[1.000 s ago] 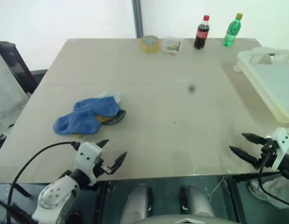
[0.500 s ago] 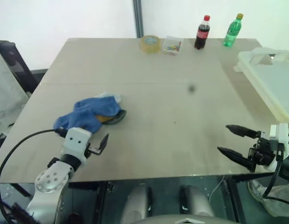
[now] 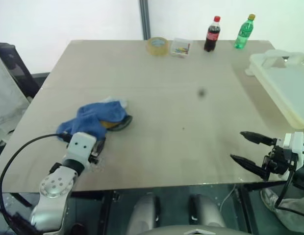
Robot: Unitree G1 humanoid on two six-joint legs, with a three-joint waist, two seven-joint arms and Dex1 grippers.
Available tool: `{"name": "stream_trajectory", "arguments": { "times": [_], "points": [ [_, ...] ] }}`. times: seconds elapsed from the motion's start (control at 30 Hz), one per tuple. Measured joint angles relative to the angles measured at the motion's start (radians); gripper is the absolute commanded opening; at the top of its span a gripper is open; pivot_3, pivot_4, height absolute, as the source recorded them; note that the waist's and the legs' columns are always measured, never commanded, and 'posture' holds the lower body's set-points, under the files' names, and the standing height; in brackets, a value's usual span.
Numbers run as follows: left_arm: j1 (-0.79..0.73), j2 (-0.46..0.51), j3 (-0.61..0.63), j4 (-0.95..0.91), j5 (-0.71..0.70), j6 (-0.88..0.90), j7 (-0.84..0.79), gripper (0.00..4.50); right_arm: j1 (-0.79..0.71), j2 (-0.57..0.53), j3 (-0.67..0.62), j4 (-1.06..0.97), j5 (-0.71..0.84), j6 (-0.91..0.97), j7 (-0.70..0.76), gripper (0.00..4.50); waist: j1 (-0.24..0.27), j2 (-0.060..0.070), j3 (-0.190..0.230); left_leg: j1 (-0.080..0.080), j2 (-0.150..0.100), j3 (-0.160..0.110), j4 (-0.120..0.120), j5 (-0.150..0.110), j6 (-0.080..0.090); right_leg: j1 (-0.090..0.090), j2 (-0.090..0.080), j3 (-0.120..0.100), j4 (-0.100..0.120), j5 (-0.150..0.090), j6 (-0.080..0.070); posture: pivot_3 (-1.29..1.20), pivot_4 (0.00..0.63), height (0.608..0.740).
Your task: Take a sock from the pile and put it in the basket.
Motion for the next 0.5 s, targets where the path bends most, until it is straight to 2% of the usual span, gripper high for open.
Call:
{"name": "stream_trajectory", "arguments": {
  "times": [0.03,0.07,0.3,0.5],
  "points": [
    [0.000,0.000,-0.001,0.000,0.001,-0.003,0.000,0.41,0.000,0.001,0.000,0.007,-0.004,-0.005,0.000,4.50,0.000,0.000,0.000,0.000,0.000,0.000,0.000,0.000,0.000,0.000,0.000,0.000,0.000,0.000,0.000,0.00,0.150,0.740],
    [0.000,-0.001,-0.002,0.001,0.002,-0.004,0.000,0.05,0.001,0.002,0.000,0.008,-0.005,-0.007,0.000,4.50,0.000,0.000,0.000,0.000,0.000,0.000,0.000,0.000,0.000,0.000,0.000,0.000,0.000,0.000,0.000,0.00,0.150,0.740],
    [-0.004,-0.002,-0.004,0.013,0.008,-0.012,-0.006,0.05,-0.004,0.004,0.000,0.038,-0.022,-0.036,0.006,4.50,0.000,0.000,0.000,0.000,0.000,0.000,0.000,0.000,0.000,0.000,0.000,0.000,0.000,0.000,0.000,0.00,0.150,0.740],
    [-0.091,-0.041,-0.007,-0.034,-0.079,0.075,-0.025,0.05,-0.018,0.003,0.003,0.055,-0.027,-0.041,0.012,4.50,0.002,0.000,0.000,0.000,0.000,0.000,0.000,0.000,0.000,0.000,0.000,0.000,0.000,0.000,0.000,0.00,0.150,0.740]
  ]
}}
